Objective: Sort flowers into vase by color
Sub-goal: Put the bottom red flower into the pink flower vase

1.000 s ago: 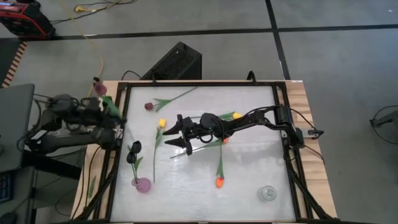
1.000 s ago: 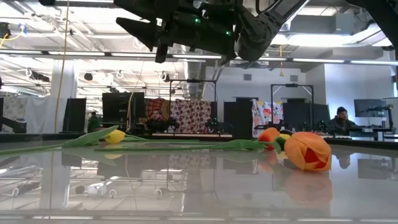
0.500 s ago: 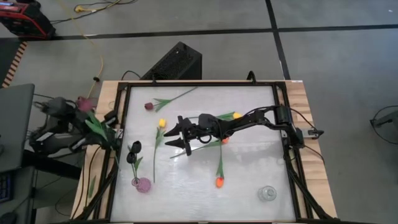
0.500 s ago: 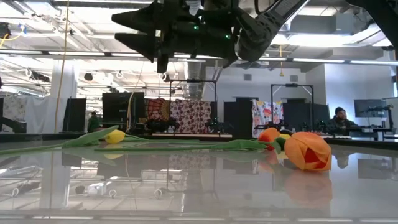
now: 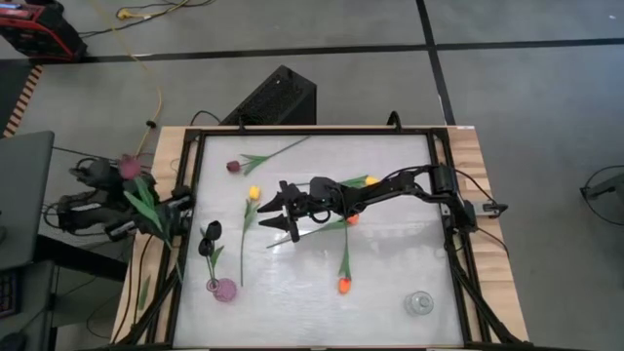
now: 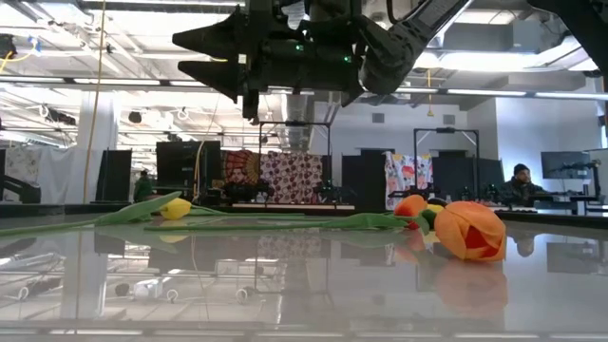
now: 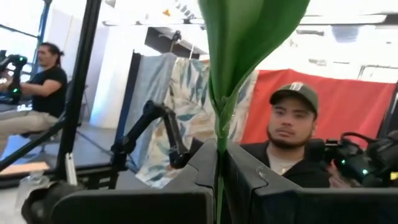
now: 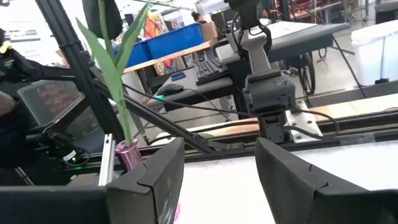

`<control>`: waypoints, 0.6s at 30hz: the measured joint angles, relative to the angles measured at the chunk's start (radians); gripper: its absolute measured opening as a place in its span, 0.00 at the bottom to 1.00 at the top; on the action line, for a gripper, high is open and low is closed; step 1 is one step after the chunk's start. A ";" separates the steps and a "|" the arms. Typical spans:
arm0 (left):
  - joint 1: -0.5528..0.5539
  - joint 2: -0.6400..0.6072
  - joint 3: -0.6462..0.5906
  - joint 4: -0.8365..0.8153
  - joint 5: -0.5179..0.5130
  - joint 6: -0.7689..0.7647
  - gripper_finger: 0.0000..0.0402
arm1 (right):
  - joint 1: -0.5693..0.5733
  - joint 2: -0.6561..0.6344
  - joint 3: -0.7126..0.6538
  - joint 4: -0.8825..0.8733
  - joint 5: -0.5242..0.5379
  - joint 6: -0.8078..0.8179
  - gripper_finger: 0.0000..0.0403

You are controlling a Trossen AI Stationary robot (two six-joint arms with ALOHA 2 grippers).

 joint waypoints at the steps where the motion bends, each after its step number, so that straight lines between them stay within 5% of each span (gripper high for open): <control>1: -0.022 0.008 0.000 -0.025 -0.017 0.029 0.00 | -0.003 0.000 0.000 0.000 0.000 0.002 0.55; 18: -0.528 0.115 -0.001 -0.225 -0.080 0.609 0.00 | -0.034 0.000 0.000 -0.099 0.023 0.003 0.55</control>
